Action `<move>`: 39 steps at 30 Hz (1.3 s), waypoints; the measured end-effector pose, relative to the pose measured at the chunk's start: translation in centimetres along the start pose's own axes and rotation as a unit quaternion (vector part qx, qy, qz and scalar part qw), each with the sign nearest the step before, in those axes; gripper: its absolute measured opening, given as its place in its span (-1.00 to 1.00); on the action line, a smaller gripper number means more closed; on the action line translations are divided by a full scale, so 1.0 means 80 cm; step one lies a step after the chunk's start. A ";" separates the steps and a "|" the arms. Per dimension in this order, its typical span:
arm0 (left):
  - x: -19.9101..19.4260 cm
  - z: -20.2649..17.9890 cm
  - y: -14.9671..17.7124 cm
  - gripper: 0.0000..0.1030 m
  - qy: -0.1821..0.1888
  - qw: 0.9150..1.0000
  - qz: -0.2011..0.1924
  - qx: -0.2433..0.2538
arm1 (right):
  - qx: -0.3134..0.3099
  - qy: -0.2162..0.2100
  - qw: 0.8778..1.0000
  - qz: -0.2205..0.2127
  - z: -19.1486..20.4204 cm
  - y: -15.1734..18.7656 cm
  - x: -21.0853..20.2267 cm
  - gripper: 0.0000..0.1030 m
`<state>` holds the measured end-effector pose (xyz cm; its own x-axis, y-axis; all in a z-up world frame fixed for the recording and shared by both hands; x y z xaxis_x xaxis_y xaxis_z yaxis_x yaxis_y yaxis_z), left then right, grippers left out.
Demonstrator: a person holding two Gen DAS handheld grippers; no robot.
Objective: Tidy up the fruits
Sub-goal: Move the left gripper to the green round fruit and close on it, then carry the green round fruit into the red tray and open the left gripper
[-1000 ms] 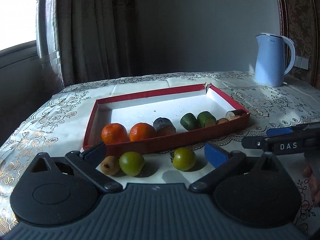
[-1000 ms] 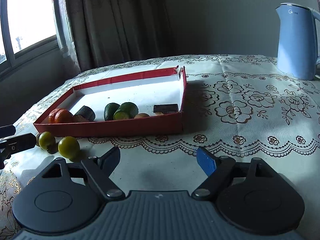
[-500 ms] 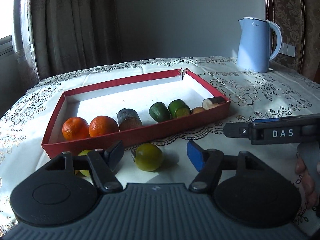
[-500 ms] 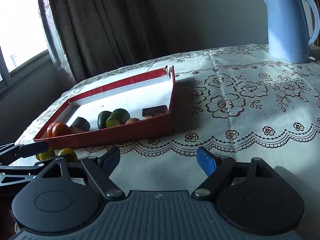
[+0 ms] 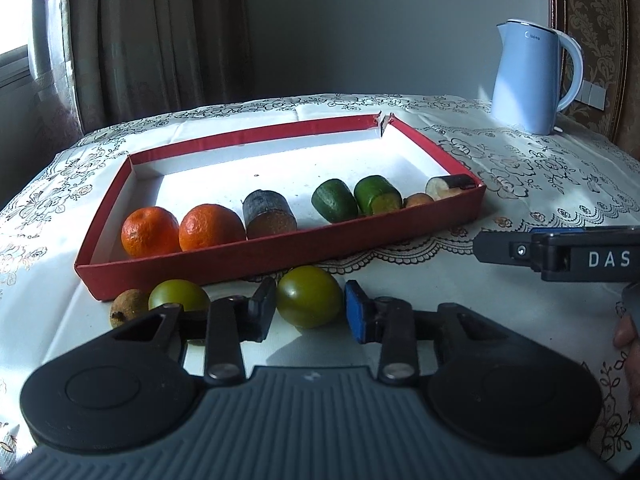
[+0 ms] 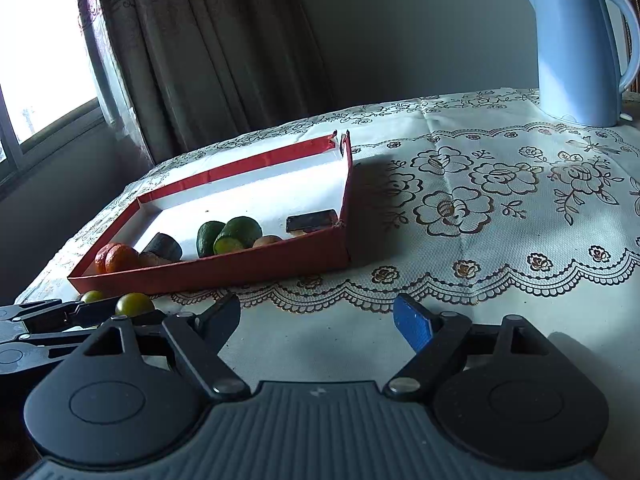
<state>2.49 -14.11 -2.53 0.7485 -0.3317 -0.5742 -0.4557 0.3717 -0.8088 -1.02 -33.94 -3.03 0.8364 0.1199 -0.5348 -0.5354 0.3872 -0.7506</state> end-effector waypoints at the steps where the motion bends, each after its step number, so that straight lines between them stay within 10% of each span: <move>1: 0.000 0.000 0.000 -0.38 0.000 1.000 0.000 -0.001 | 0.000 0.000 1.000 0.000 0.000 0.000 0.000 0.63; 18: -0.031 0.033 -0.042 -0.38 -0.034 0.998 -0.044 -0.014 | 0.003 -0.003 1.000 0.000 0.000 0.000 0.000 0.64; 34: 0.038 0.099 -0.083 -0.37 -0.100 0.993 -0.037 -0.057 | -0.001 -0.003 1.000 0.003 0.002 0.000 0.002 0.69; 39: 0.042 0.096 -0.080 0.04 -0.112 0.991 -0.039 -0.053 | -0.002 -0.002 1.000 0.003 0.002 0.000 0.003 0.71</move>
<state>11.61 -10.96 1.67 0.8665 -0.1503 -0.4760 -0.4313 0.2548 -0.8655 -0.83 -33.76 -3.10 0.8332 0.1270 -0.5381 -0.5416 0.3830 -0.7483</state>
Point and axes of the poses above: each gripper's, at about its wrist camera, not at the fingertips, and x roughly the way its jaws point, z to its left, y to its underside, the point moved 5 cm from there along x, roughly the way its jaws point, and after that the axes turned 7 degrees about x, right-handed, at the moved point
